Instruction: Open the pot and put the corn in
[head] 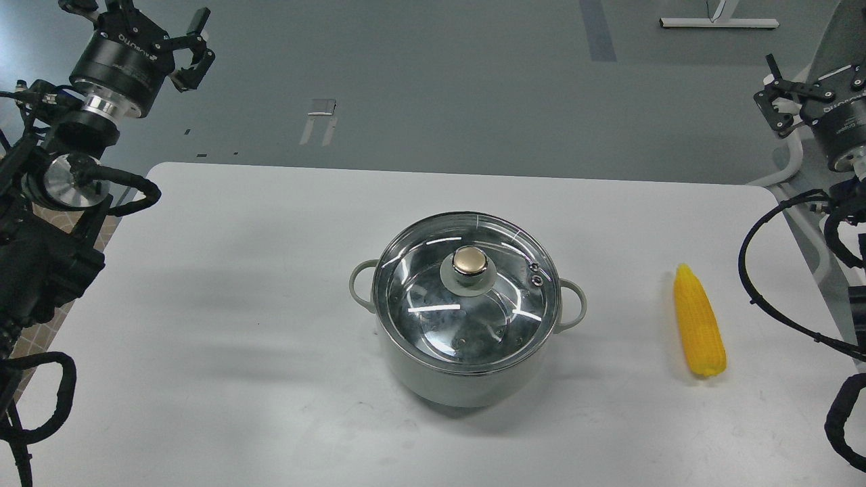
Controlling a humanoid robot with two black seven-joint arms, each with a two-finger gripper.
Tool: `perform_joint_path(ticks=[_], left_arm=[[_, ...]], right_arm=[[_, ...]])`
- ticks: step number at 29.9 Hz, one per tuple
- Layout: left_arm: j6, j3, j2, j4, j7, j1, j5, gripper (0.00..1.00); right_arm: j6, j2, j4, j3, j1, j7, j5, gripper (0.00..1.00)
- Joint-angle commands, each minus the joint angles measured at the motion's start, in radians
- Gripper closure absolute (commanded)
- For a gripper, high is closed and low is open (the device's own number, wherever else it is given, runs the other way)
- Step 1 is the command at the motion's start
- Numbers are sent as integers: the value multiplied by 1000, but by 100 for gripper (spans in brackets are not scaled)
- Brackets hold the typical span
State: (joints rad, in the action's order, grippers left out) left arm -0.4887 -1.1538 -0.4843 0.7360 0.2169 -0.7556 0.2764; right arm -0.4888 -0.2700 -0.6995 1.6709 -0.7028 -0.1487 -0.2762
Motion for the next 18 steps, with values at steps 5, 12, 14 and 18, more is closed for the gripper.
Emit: perform_joint_path(ticks=[5, 12, 14, 18], left_arm=[[0, 0, 0, 39, -4, 7, 1, 2], [5, -6, 0, 40, -4, -13, -13, 2], [5, 0, -2, 54, -4, -27, -9, 2], [0, 3, -10, 63, -5, -30, 1, 2]], right_arm=[[0, 28, -6, 0, 28, 0, 2, 0], [0, 17, -14, 0, 23, 0, 2, 0], [0, 12, -14, 1, 23, 0, 2, 0], [0, 3, -15, 1, 23, 0, 3, 0]])
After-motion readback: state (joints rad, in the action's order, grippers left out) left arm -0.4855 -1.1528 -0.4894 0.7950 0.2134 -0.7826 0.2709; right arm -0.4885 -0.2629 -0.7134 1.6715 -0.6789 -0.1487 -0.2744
